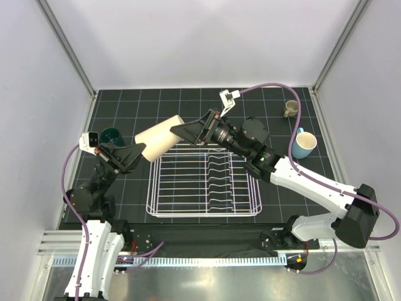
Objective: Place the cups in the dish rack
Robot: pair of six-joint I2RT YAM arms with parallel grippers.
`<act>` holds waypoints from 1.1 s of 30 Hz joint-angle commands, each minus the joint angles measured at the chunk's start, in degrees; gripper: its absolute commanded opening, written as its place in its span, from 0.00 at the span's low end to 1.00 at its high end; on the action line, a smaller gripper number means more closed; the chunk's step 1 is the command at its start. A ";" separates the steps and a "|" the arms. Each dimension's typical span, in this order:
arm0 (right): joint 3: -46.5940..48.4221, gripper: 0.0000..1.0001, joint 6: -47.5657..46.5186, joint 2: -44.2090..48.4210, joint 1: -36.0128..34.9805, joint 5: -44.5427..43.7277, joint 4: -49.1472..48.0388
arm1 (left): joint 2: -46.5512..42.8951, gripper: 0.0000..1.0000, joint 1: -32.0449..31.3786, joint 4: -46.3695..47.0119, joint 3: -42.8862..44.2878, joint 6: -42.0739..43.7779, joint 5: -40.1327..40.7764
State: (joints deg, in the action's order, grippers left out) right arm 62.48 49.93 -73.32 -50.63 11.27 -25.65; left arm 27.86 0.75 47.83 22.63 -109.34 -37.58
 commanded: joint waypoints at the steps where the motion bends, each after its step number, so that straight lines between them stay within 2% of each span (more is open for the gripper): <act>1: 3.09 0.89 -0.10 -0.51 -0.35 -0.81 -3.44 | -0.70 0.00 -0.23 3.32 -0.31 -0.44 0.23; 4: 3.70 0.81 0.08 -1.21 -0.43 -0.20 -3.44 | -0.87 0.00 -0.23 3.41 -0.66 -0.44 0.23; 6: 3.88 0.65 0.60 -1.65 -0.43 0.85 -4.14 | -0.87 0.01 -0.23 3.41 -1.01 -0.52 0.40; 7: 3.71 0.53 0.78 -1.65 -0.52 1.47 -4.49 | -0.87 0.01 -0.14 3.41 -1.19 -0.52 0.49; 8: 3.70 0.22 0.78 -1.83 -0.52 2.26 -5.02 | -0.87 0.00 -0.23 3.41 -1.19 -0.52 0.58; 9: 3.70 0.07 0.69 -1.83 -0.61 3.05 -4.94 | -0.96 0.00 -0.23 3.41 -1.36 -0.52 0.67; 10: 3.53 0.04 0.78 -1.65 -0.70 2.97 -4.76 | -1.05 0.00 -0.23 3.41 -1.36 -0.44 0.84; 12: 1.96 0.04 0.00 -0.51 -1.14 2.01 -5.20 | -0.70 0.01 -0.23 2.97 -1.89 -0.44 0.58; 13: 1.60 0.04 -0.27 -0.07 -1.22 1.57 -4.94 | -0.70 0.04 -0.23 2.44 -2.06 -0.52 0.49; 14: 1.42 0.04 -0.62 0.28 -1.31 1.30 -3.54 | -0.87 0.13 -0.23 0.53 -2.24 -0.09 -0.12; 15: 1.24 0.04 -1.41 0.98 -1.31 0.95 -2.66 | -0.87 0.38 -0.23 -1.23 -2.42 0.52 -0.56; 16: 1.16 0.04 -1.76 1.51 -1.31 -0.09 -1.52 | -1.31 0.50 -0.23 -2.47 -2.68 0.97 -0.82; 18: 0.37 0.04 -3.25 3.17 -1.31 -1.24 0.59 | -1.49 0.73 -0.23 -5.37 -2.94 2.02 -1.96; 19: 0.19 0.04 -3.87 3.70 -1.31 -2.12 2.08 | -1.58 0.77 -0.23 -6.08 -3.47 2.98 -2.32; 21: -0.16 0.04 -5.02 5.02 -1.22 -3.26 4.37 | -2.45 0.82 -0.14 -9.23 -3.82 3.78 -2.93; 24: -0.16 0.04 -9.32 6.08 -1.22 -5.55 10.34 | -4.03 0.81 -0.31 -13.09 -4.27 6.32 -4.42; 25: -0.08 0.04 -12.20 6.69 -1.31 -6.16 13.66 | -4.56 0.80 -0.23 -20.86 -3.92 7.72 -4.86; 27: -0.42 0.04 -14.85 7.14 -1.22 -8.62 16.15 | -6.49 0.77 -0.23 -35.44 0.29 18.68 -5.22; 28: -0.78 0.04 -17.56 7.57 -1.22 -9.33 17.72 | -6.85 0.77 -0.14 -53.89 6.40 23.94 -3.39; 30: -1.74 0.04 -20.39 7.49 -1.31 -12.92 18.44 | -5.45 0.78 -0.23 -69.92 12.58 39.46 0.38; 31: -2.18 0.04 -21.62 6.62 -1.31 -14.07 18.53 | -4.40 0.78 -0.23 -80.51 15.92 43.90 3.45; 32: -2.19 0.04 -24.68 6.00 -1.31 -14.86 18.88 | -1.43 0.78 -0.23 -85.14 21.69 47.25 5.48; 33: -2.01 0.04 -25.84 4.17 -1.22 -16.44 19.84 | 0.16 0.78 -0.23 -93.71 24.88 53.21 9.07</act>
State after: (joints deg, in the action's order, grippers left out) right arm 60.53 32.49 -67.22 -51.70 1.43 -7.79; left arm 24.93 0.47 -14.83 37.95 -77.58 -35.75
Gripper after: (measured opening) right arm 0.638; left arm 0.781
